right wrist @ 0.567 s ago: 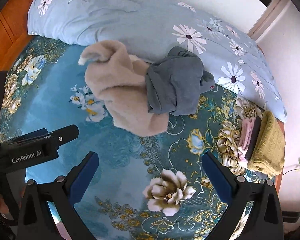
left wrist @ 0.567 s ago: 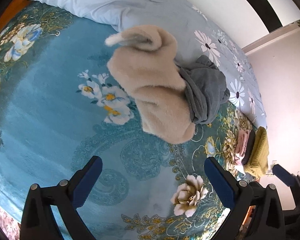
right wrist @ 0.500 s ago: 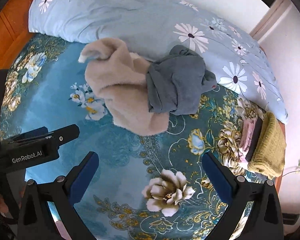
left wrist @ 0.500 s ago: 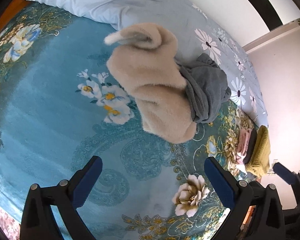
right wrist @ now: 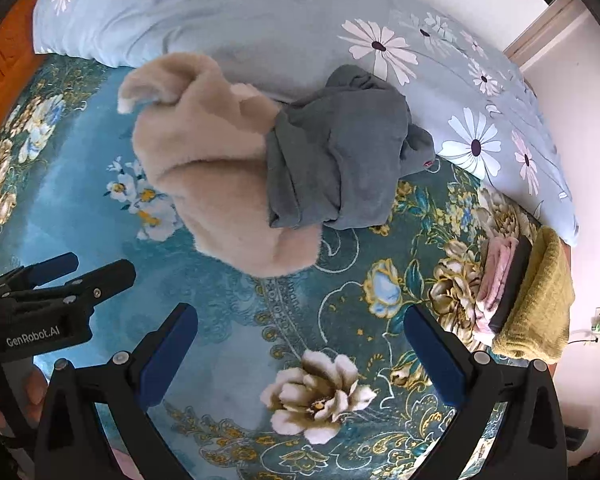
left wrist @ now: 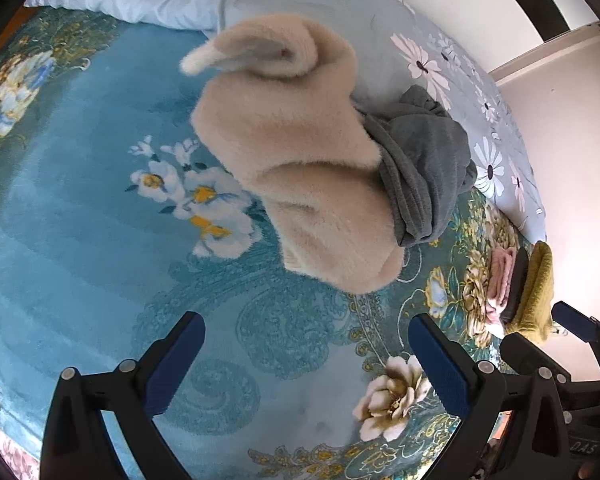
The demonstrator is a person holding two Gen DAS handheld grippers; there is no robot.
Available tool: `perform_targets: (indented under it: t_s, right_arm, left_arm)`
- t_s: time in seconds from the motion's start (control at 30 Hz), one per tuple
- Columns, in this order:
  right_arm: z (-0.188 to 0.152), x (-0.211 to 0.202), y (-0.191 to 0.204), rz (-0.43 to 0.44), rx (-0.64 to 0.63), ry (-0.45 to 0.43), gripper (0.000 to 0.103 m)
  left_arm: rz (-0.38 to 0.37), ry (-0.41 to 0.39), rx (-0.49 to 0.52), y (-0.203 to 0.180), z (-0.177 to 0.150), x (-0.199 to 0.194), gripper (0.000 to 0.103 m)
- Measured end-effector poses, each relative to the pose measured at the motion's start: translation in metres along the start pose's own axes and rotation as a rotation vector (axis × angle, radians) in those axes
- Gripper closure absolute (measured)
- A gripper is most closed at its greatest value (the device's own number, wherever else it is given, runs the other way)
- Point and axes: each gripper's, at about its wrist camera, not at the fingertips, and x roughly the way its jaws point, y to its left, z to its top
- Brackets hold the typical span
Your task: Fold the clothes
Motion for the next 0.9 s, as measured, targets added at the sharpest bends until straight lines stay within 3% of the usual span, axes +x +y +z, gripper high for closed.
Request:
perform_targets:
  t_s: [0.3,0.43,0.53,0.73,0.77,0.83,0.9]
  right_arm:
    - [0.014,0.040,-0.020,0.010,0.048,0.094,0.000]
    - [0.011,0.054,-0.038,0.031,0.130,0.136,0.000]
    - [0.004,0.057,-0.053,0.036,0.193,0.142,0.000]
    - [-0.028,0.054,-0.071,0.003,0.244,0.168,0.000]
    - [-0.035,0.052,-0.075,0.000,0.263,0.174,0.000]
    - [-0.049,0.047,-0.083,-0.004,0.298,0.189,0.000]
    - [-0.063,0.039,-0.092,-0.013,0.329,0.189,0.000]
  left_arm:
    - [-0.053,0.083,-0.001,-0.017,0.039,0.033,0.000]
    - [-0.079,0.082,0.048,-0.045,0.074,0.051,0.000]
    - [-0.102,0.128,0.085,-0.071,0.092,0.075,0.002]
    - [-0.098,0.192,0.165,-0.121,0.113,0.130,0.012]
    - [-0.092,0.214,0.151,-0.125,0.116,0.139,0.017]
    - [-0.091,0.253,0.113,-0.130,0.119,0.153,0.041]
    - [-0.037,0.265,0.071,-0.128,0.124,0.156,0.085]
